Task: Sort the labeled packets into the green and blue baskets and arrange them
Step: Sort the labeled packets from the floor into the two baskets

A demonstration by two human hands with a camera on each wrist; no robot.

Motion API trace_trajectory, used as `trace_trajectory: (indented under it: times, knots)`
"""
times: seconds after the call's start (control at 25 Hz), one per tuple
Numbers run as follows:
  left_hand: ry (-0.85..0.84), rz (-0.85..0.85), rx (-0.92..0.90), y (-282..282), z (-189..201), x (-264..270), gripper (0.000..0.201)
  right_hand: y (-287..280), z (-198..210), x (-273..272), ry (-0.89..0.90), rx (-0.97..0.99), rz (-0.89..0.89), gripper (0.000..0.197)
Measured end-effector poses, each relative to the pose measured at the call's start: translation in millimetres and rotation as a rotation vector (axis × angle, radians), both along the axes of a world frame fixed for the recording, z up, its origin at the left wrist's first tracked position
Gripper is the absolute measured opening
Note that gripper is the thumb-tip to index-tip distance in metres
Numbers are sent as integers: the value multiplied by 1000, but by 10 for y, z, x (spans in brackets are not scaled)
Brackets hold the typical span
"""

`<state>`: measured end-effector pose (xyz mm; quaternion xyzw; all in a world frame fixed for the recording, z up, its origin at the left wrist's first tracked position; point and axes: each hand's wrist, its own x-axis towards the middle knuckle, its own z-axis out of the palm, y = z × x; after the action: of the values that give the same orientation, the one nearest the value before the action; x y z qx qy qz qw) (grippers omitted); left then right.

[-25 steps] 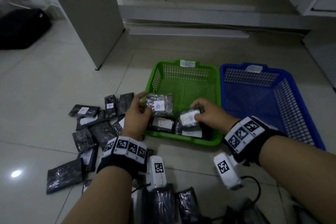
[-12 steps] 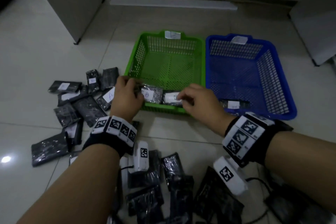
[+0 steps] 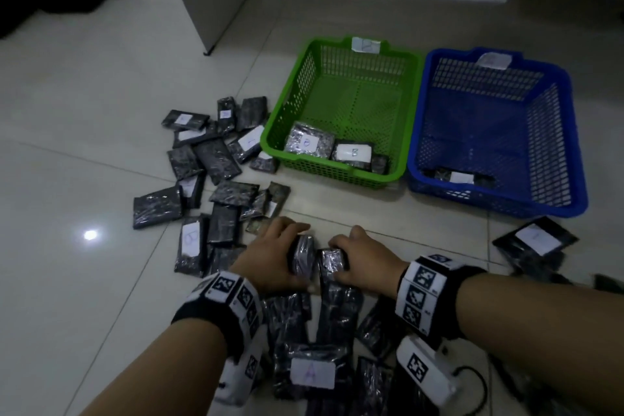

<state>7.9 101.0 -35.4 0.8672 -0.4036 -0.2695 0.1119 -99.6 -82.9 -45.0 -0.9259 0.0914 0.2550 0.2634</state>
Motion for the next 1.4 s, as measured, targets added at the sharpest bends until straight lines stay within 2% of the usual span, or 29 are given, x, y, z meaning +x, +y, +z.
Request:
trace_trajectory:
  times: [0.16,0.24,0.32,0.4,0.44,0.52,0.64,0.72,0.76,0.88,1.0,1.12,1.24,1.32,1.4]
  knots:
    - [38,-33,-35,37,-10,-30,101,-61,39,123,21,63,-69,44]
    - [151,126,-125,34,50,6,92,-222,163,194,-54,144,-132,39]
    - [529,462,-299,-67,219,65,79,-425,395,259,-216,255,-249,32]
    - [1017,810,-483,-214,421,119,60,-593,656,309,-330,492,-410,28]
    - [1187,910,-562,-272,525,142,53,-664,766,322,-375,615,-459,27]
    - [1323,952,-687,-381,674,193,53,-800,928,316,-472,723,-525,23]
    - [1378,835,-803,-517,719,233,67,-941,971,284,-565,707,-610,10]
    - [1391,776,-807,-655,739,221,79,-1015,957,221,-609,687,-628,12]
    - [1381,781,-814,-728,745,203,74,-1050,940,188,-622,704,-645,18]
    - [1290,798,-862,-954,796,156,37,-1179,893,98,-642,709,-732,31]
    - [1068,805,-886,-1115,808,222,25,-1274,843,36,-631,646,-797,29]
    - [798,846,-973,-1233,804,454,33,-1319,837,34,-637,598,-849,25]
    - [656,791,-1052,-1364,886,738,48,-1369,890,212,-639,520,-842,25]
    - [577,693,-985,-1498,868,947,53,-1432,944,407,-640,453,-842,24]
    - [426,600,-855,-1689,772,1140,49,-1503,976,566,-612,364,-832,23]
